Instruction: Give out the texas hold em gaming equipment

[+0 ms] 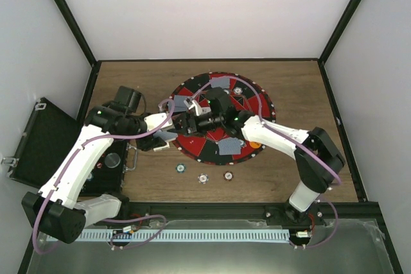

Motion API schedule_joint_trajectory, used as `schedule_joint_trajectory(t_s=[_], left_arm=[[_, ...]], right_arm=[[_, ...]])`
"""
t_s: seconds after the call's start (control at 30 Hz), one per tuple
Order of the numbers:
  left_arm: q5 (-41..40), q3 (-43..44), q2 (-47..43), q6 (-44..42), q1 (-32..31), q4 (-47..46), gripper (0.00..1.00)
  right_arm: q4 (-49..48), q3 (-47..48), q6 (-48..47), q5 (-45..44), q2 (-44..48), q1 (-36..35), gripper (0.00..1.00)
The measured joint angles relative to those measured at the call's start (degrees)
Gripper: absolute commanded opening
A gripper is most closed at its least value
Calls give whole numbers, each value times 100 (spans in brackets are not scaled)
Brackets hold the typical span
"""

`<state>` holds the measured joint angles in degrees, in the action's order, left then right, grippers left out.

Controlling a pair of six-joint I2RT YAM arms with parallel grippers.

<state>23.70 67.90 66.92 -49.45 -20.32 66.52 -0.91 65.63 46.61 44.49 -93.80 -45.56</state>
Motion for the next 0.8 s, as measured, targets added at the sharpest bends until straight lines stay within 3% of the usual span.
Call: schedule_joint_trajectory(t_s=[0.5,0.8], left_arm=[[4,0,0,17,-31,0,6],[-7,0,7,24,-31,-7,6]], right_arm=[[-476,153,361,348,-658,-92,92],[-592,122,369,448,-787,33,84]])
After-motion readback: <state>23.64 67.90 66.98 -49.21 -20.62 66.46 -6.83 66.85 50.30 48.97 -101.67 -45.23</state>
